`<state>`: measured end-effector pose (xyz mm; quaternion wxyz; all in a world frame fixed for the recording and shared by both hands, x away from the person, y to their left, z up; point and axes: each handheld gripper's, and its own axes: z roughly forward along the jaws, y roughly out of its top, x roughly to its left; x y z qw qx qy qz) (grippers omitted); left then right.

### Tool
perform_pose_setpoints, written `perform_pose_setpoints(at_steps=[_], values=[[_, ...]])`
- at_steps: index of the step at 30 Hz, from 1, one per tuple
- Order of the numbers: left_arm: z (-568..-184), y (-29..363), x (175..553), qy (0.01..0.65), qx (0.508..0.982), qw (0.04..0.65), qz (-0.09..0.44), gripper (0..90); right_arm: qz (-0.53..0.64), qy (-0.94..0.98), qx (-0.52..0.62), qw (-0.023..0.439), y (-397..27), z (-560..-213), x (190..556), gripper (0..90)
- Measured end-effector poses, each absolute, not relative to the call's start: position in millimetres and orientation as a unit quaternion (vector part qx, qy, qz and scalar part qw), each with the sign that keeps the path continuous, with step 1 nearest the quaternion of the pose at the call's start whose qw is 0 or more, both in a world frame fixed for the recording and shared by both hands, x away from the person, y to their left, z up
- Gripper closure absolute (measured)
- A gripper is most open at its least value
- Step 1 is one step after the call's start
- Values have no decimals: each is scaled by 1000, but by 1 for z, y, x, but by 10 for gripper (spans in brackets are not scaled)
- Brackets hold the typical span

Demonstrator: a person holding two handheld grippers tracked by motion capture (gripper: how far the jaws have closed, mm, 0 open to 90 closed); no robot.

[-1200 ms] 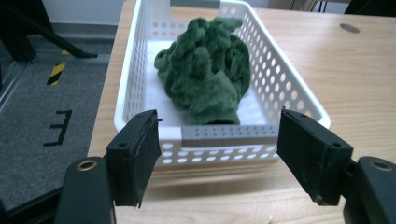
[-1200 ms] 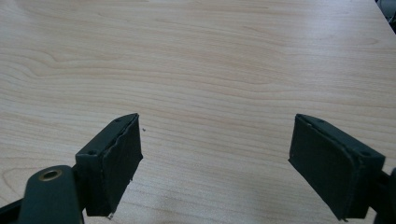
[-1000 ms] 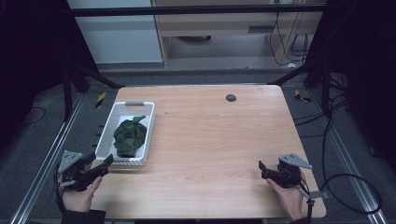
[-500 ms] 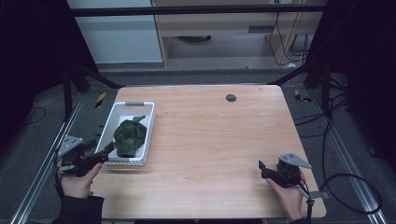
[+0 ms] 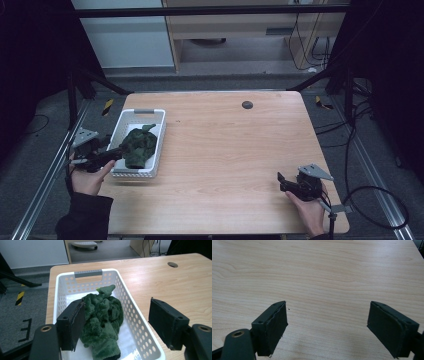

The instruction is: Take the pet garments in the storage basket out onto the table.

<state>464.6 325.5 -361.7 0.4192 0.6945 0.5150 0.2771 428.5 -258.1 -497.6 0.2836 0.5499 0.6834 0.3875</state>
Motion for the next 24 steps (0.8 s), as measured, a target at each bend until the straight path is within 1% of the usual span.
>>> perform_pose_setpoints(at_steps=[8,14,24], values=[[-357,323,478,508,705,415,271,286,386,685,549,285,-258,-498,429,159],[-355,323,488,506,718,394,271,286,385,685,549,284,-258,-498,429,159],[-356,323,509,509,734,370,253,283,384,686,548,284,-258,-499,430,159]])
